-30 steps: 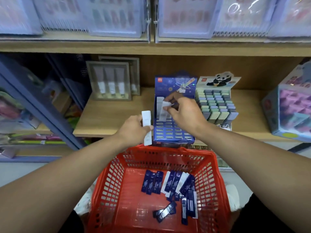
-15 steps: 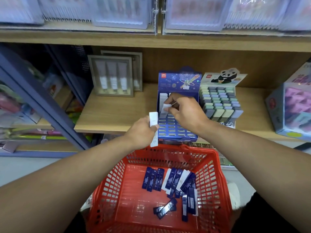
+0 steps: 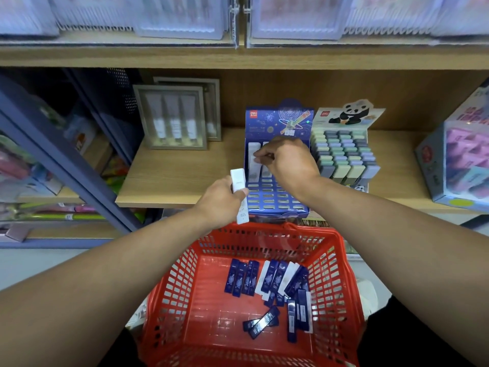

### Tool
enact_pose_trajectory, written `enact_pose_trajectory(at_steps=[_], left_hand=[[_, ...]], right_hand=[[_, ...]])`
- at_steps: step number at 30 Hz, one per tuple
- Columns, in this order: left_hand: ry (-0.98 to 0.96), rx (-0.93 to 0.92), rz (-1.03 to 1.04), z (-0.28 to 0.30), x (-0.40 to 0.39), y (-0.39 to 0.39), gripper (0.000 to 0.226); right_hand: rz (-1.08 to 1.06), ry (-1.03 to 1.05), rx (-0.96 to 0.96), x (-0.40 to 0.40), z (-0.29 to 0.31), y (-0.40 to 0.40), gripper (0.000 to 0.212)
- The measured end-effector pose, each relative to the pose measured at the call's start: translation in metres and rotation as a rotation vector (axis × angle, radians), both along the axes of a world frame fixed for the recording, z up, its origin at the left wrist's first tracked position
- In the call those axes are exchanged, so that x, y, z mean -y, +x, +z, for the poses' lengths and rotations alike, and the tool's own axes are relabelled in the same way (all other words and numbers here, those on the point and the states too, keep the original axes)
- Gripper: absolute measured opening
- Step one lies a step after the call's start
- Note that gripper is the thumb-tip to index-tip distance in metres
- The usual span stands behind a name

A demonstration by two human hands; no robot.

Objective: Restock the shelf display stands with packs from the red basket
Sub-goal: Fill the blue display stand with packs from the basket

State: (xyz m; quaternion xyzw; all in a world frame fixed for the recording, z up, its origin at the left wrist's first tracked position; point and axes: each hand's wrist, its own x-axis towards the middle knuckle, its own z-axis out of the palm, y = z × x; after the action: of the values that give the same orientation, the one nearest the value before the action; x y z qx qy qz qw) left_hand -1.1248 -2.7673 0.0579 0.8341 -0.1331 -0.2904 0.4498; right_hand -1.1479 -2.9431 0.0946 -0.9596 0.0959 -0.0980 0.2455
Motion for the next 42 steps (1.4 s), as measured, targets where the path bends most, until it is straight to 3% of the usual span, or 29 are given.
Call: enact_pose_trajectory(at_steps=[3,10,12,15,20,23,26,29,32,42], left_hand=[[-0.005,-0.001,-0.006,0.0,0.0,0.0,0.033],[-0.033,0.087,0.064,0.007,-0.002,0.001,0.029],[-0.057,0.123,0.034,0.007,-0.003,0.003,0.036],[-0.069,0.178,-0.061,0.008,-0.001,0.001,0.034],[-0.096,0.187,-0.051,0.014,0.002,-0.006,0.042],[0.007,0.389,-0.047,0.018,0.002,-0.008,0.033],[0.165,0.629,-0.189,0.021,-0.001,-0.01,0.069],[0.253,0.705,-0.35,0.013,-0.001,-0.005,0.092],[0.307,0.725,-0.435,0.007,0.0,0.002,0.1],[0.311,0.758,-0.45,0.004,0.001,0.007,0.104]], right_hand=[[0.024,-0.034,-0.084,0.0,-0.001,0.003,0.025],[0.013,-0.021,0.052,-0.002,0.002,-0.001,0.022],[0.074,0.15,0.098,-0.003,0.009,-0.007,0.023],[0.197,0.389,0.019,-0.007,0.017,-0.019,0.025],[0.244,0.384,0.001,-0.003,0.015,-0.027,0.011],[0.116,0.356,0.037,0.016,0.013,-0.022,0.01],[-0.023,0.261,0.106,0.035,0.01,-0.023,0.017],[-0.054,0.236,0.103,0.041,0.006,-0.025,0.016],[-0.042,0.191,0.079,0.039,0.003,-0.023,0.015],[0.045,0.187,0.034,0.029,0.001,-0.025,0.015]])
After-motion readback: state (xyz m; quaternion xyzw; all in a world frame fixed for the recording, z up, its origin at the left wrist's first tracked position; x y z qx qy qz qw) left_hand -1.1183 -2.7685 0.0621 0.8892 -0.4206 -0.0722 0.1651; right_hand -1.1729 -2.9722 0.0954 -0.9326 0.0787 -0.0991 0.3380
